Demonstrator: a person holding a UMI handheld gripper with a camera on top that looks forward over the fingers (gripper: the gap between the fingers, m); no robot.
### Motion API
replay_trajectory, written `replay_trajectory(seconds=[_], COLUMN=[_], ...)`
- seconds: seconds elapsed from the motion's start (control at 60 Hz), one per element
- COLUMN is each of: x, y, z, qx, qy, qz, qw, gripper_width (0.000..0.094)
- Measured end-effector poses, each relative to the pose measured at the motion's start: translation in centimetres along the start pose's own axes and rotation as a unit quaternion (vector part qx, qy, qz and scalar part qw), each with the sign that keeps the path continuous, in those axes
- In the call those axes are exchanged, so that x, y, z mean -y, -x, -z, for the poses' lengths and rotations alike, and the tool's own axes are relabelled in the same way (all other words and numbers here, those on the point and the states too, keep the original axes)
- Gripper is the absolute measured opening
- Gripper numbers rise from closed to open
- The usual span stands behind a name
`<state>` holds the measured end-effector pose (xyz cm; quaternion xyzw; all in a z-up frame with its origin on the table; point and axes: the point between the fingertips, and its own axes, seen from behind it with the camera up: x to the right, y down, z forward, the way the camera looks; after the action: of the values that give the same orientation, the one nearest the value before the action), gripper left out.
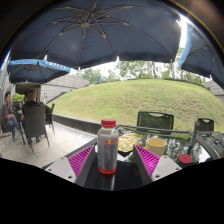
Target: Pour water
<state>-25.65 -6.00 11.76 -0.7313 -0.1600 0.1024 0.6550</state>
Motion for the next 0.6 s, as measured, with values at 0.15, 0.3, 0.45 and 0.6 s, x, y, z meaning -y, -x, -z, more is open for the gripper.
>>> replay_trajectory(seconds=[0.15,0.3,0.45,0.6], x=[0.3,0.3,1.0,1.0], y=[1.6,1.4,1.1,1.1], z=[-6.1,-9.9,-10.8,-10.6], qx=[-0.004,-0.030,-0.051,-0.037], qy=[0.005,0.010,-0.003,-0.030], qz=[0.001,-0.040,-0.048,-0.037], qw=[1.000,0.999,0.998,0.998], gripper_width=[0.0798,0.0549,0.0454,0.0327])
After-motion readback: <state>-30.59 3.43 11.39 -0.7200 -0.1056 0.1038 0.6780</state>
